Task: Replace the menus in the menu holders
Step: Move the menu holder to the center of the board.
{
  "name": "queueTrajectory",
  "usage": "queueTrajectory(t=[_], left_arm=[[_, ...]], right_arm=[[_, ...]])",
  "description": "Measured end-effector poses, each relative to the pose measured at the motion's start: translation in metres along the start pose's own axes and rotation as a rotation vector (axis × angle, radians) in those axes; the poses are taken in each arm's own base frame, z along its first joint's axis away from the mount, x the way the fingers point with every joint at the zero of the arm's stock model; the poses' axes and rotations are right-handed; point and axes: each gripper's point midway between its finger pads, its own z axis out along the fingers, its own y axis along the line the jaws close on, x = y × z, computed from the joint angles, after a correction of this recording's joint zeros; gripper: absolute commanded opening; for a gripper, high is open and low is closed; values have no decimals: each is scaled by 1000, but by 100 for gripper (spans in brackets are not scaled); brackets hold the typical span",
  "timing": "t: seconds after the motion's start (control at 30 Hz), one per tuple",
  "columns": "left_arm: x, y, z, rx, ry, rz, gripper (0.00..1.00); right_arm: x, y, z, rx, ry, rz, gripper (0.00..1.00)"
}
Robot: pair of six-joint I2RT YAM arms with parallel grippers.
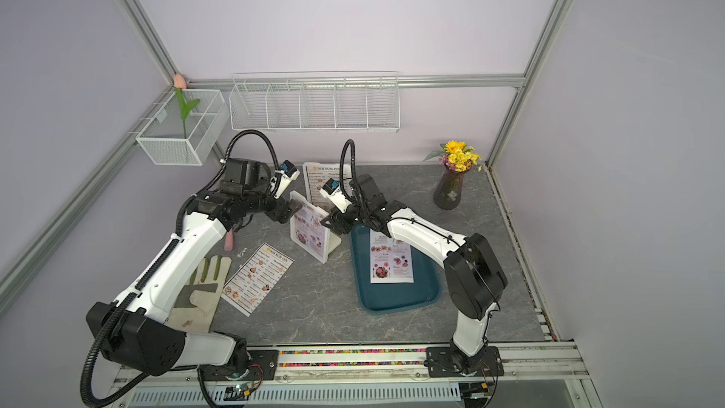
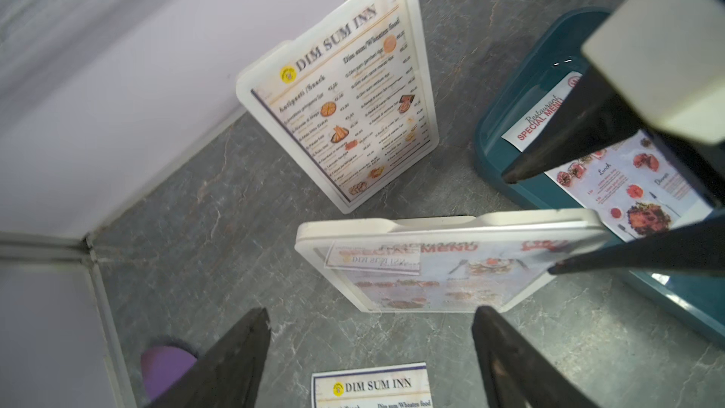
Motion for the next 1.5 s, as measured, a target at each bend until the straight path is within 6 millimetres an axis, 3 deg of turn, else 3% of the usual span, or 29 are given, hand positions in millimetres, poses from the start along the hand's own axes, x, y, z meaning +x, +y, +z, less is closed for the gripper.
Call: queueTrajectory(t=[0.2,0.3,0.47,0.6,0.73,0.83,0.97,1.03,1.17,1.27,1.4,1.5], left_arm=[[-35,-31,0,139,-53,336,78],[-39,-54,11,209,-51,456,75],[-31,-69,39,294,18,566,72],[-18,-70,57,333,85,591,70],[-15,-70,58,320,110,599,73],[-21,-64,51,267,91,586,74],[-27,-54,23,175,35,556,75],[-37,-42,6,114,-9,501,76],[-53,-1,-18,-39,-71,297,76],[-52,22,-21,-125,-65,142,76],[-47,38,-21,-215,-47,-33,74],[-35,51,-23,-295,-31,-158,74]], right_arm=[[-18,23,-70,22,-53,-60,65],[-19,21,-98,61,-76,-53,65],[3,4,-114,125,-46,2,65],[22,-1,-112,143,-1,45,65],[26,-3,-109,147,5,89,63],[23,-4,-99,134,-10,116,60],[24,5,-65,100,-5,125,55],[27,10,-46,90,11,126,54],[34,12,-13,82,33,129,54],[35,10,-1,92,33,130,51],[26,8,8,103,8,121,35],[17,7,14,103,-18,118,29]])
